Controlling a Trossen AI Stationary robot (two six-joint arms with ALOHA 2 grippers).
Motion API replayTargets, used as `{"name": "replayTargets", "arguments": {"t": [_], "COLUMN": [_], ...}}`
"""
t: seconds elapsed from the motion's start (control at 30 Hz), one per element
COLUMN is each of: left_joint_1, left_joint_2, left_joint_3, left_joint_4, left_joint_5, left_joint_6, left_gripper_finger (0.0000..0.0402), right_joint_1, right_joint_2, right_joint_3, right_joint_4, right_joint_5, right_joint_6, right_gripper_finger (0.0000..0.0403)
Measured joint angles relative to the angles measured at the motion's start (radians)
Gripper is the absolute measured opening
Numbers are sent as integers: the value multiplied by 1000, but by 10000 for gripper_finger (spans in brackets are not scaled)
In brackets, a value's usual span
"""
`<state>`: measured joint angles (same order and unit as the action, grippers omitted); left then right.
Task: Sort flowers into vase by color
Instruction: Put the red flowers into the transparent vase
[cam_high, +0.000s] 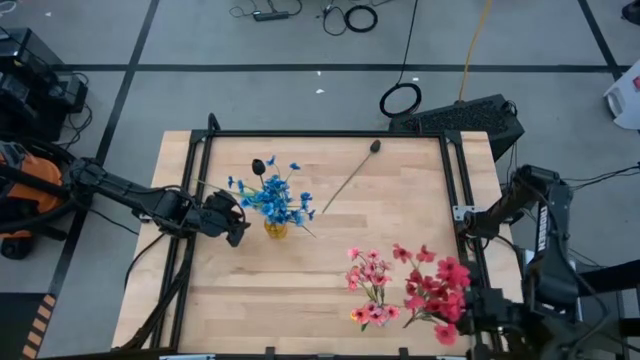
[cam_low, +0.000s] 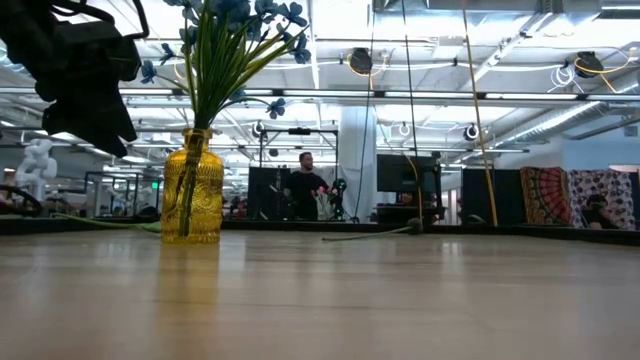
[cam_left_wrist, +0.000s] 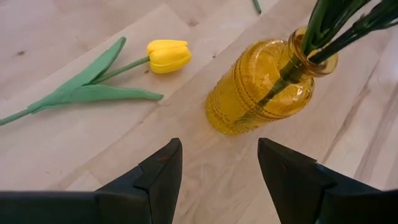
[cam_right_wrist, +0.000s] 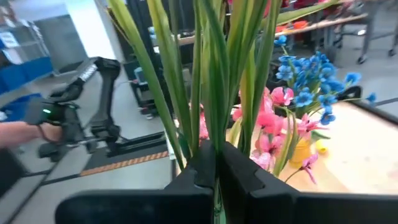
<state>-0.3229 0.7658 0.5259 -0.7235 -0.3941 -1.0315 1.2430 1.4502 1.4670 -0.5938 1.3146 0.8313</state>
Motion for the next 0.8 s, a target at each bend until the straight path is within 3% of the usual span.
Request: {"name": "replayTargets", "arguments": {"t": [0.13, 0.8], "left_joint_1": [0, 0], "left_joint_2": [0, 0], "left_joint_3": [0, 0], "left_joint_4": [0, 2], "left_joint_5": [-2, -4], "left_joint_6": [-1, -7], "left_gripper_finger": [214, 214], "right_joint_1": [-34, -114], "right_joint_2": [32, 171], "right_joint_3": [0, 0], "right_joint_4": [-1, 14], "right_joint_5": [45, 46], "right_joint_6": [-7, -6], "right_gripper_finger": [0, 0]}}
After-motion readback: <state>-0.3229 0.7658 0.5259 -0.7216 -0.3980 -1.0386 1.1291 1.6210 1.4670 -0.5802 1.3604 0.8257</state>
